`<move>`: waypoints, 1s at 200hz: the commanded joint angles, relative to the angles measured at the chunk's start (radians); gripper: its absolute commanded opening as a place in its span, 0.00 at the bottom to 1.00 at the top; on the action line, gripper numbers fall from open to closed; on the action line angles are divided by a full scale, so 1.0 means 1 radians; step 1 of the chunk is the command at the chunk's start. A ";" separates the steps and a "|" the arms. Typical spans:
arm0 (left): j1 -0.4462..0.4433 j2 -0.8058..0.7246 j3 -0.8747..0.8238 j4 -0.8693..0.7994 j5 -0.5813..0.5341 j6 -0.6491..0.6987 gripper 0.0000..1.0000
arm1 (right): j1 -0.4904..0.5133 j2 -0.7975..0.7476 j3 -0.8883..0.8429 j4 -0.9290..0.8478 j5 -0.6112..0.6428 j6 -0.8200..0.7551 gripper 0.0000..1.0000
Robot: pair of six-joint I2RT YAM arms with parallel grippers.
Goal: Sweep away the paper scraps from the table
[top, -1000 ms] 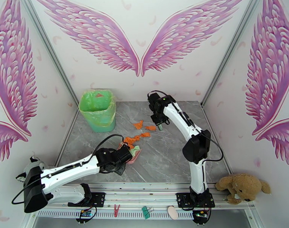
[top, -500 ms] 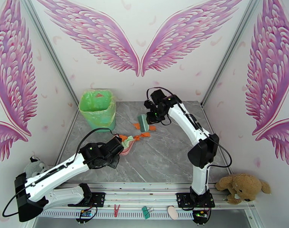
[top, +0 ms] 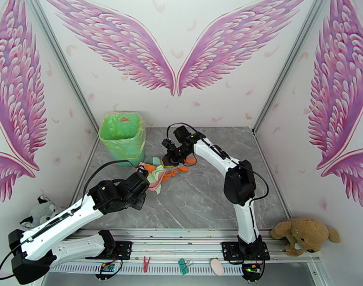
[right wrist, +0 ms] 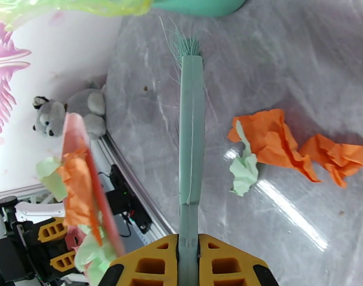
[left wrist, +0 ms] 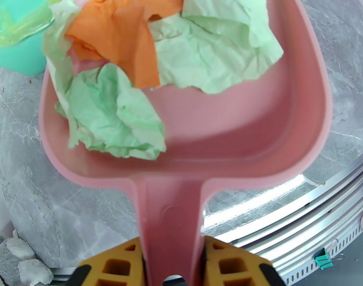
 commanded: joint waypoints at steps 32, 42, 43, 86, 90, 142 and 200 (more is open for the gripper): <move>0.008 -0.015 0.031 0.003 -0.023 0.011 0.00 | -0.001 0.039 -0.097 0.009 0.015 -0.025 0.00; 0.009 -0.014 0.030 0.004 -0.021 0.014 0.00 | -0.009 0.029 -0.120 0.004 0.034 -0.036 0.00; 0.009 -0.013 0.030 0.004 -0.021 0.014 0.00 | -0.009 0.028 -0.123 0.004 0.037 -0.037 0.00; 0.009 -0.006 0.024 0.009 -0.016 0.028 0.00 | -0.070 -0.043 -0.213 -0.042 0.162 -0.092 0.00; 0.010 -0.005 0.024 0.010 -0.015 0.030 0.00 | -0.077 -0.050 -0.217 -0.052 0.181 -0.100 0.00; 0.013 0.037 0.016 0.053 0.006 0.066 0.00 | -0.160 -0.117 -0.239 -0.114 0.425 -0.139 0.00; 0.025 0.119 0.019 0.141 0.042 0.235 0.00 | -0.230 -0.221 -0.220 -0.050 0.199 -0.078 0.00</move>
